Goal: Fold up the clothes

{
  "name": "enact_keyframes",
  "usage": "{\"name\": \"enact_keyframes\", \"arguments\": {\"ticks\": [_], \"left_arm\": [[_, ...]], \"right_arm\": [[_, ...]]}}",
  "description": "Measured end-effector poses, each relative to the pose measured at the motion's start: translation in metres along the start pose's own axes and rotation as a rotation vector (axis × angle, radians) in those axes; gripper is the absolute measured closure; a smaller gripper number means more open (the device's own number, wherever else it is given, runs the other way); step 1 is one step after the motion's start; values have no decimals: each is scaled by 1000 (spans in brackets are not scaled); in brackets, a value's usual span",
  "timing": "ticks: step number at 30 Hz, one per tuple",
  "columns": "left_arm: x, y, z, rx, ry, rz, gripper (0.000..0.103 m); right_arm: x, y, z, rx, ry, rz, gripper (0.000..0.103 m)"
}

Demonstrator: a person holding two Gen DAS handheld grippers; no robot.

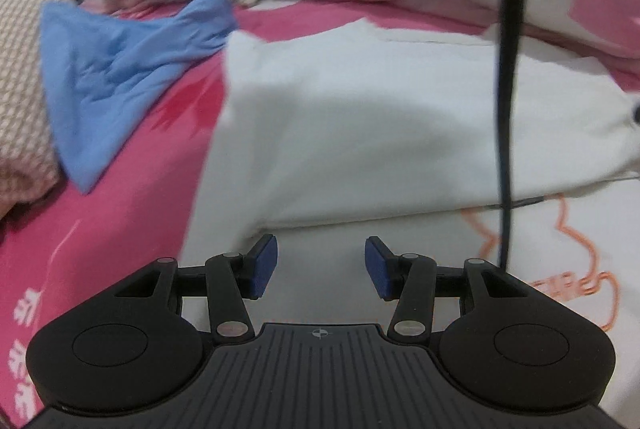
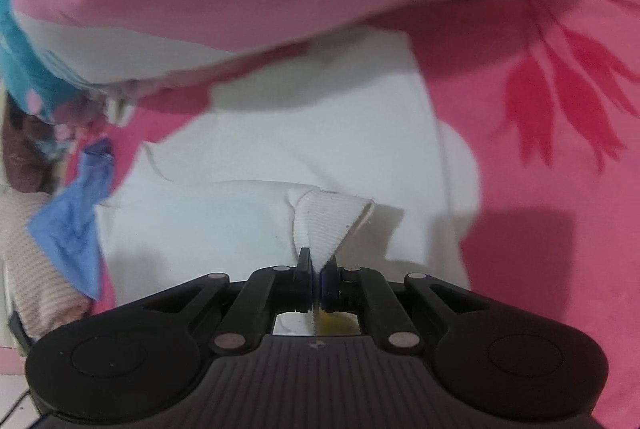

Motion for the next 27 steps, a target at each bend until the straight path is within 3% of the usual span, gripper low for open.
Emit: {"name": "enact_keyframes", "arguments": {"ticks": [13,15,18,20,22,25,27], "left_arm": [[-24,5,-1,-23,-27,1,55],[-26,5,1,-26,-22,-9,55],[-28,5,1,-27,-13,-19,55],[-32,5,1,-28,-5,-37,55],[-35,4,2,-30,7,-61,55],[-37,5,2,-31,13,-81,55],[-34,5,2,-32,5,-72,55]], "right_arm": [[-1,-11,17,40,26,-120,100],[9,-12,26,7,54,-130,93],[25,-15,21,-12,22,-56,83],[33,-18,2,28,76,-21,73],[34,-19,-19,92,107,-15,72],[4,-17,-38,158,100,-137,74],[-31,-10,-27,146,73,-283,76]]}}
Point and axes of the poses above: each gripper's, at about its wrist camera, not at the fingertips, and z roughly the way its jaws point, x to its right, y to its underside, the point moved 4 cm from there along z, roughly the way its jaws point, and after that the axes turned 8 degrees about -z, right-handed, at the moved point
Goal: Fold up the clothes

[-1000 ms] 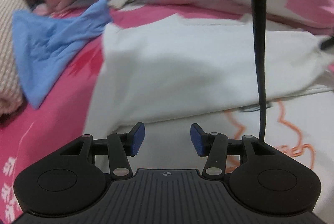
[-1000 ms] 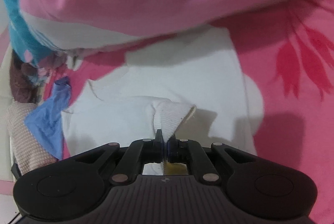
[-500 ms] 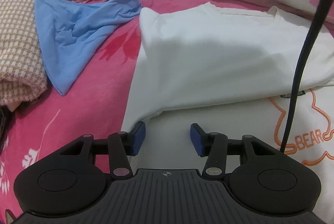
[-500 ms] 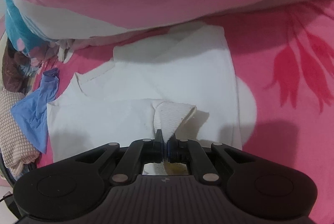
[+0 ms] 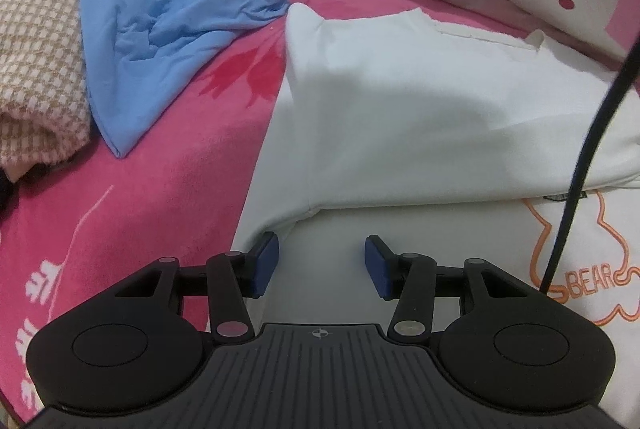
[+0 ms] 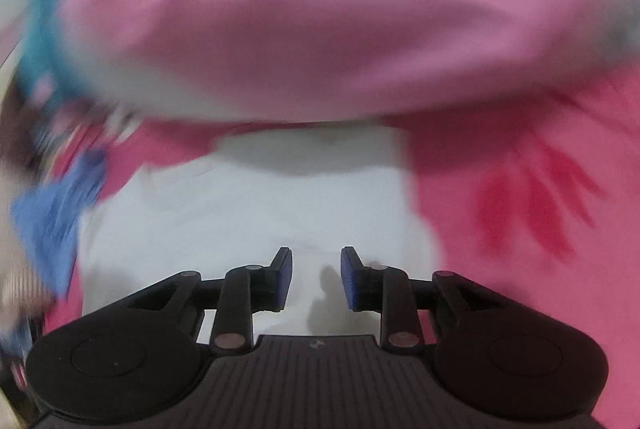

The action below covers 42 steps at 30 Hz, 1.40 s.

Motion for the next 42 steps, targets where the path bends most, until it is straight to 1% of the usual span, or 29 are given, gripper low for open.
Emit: {"name": "enact_keyframes", "arguments": {"ticks": [2,3,4,5,6,7,8,10,13,15,16,17,18,21,24,26,30,33,35,38,40,42], "left_arm": [[1,0,-1,-4,-7,2,55],[0,1,-2,-7,-8,-7,55],[-1,1,-3,-10,-7,-20,55],[-3,2,-4,-13,-3,-34,55],[-4,4,-5,-16,2,-42,55],[-5,5,-7,-21,6,-46,55],[-6,7,-10,-26,14,-47,55],[-7,10,-18,-35,36,-51,55],[-14,11,-35,-19,88,-83,55],[-19,9,-45,-1,118,-107,55],[-23,6,-48,16,119,-122,55],[-28,3,-50,31,114,-138,55],[-33,0,-49,46,105,-153,55],[-49,-15,-34,73,76,-199,55],[-59,-32,-14,86,54,-207,55],[-66,-44,4,85,61,-219,55],[-76,-62,30,97,108,-230,55],[-76,-70,42,96,139,-208,55],[-74,-73,47,98,151,-194,55],[-70,-76,54,95,162,-185,55],[-67,-77,58,91,163,-183,55],[-65,-77,61,89,153,-177,55]], "right_arm": [[-31,1,14,-13,-42,-116,78],[-42,5,25,-32,-50,-153,78],[-49,8,41,-69,-39,-185,78],[-49,15,55,-111,-7,-219,79],[-48,23,66,-150,43,-267,85],[-47,31,76,-182,87,-312,85],[-51,30,73,-170,94,-337,85],[-68,17,65,-172,99,-346,83],[-94,-3,52,-173,100,-364,82],[-129,-22,52,-130,35,-418,81],[-147,-32,53,-110,2,-445,80],[-165,-41,59,-95,-33,-474,76],[-185,-49,73,-92,-59,-513,73],[-242,-72,113,-87,-133,-630,73],[-278,-81,160,-129,-141,-743,73],[-293,-83,182,-169,-155,-806,73],[-312,-80,210,-231,-149,-940,73],[-320,-76,226,-292,-164,-983,73],[-321,-73,232,-320,-148,-1022,72],[-321,-72,233,-348,-175,-1005,72],[-321,-69,230,-356,-194,-994,76],[-320,-64,226,-359,-202,-997,92]]}}
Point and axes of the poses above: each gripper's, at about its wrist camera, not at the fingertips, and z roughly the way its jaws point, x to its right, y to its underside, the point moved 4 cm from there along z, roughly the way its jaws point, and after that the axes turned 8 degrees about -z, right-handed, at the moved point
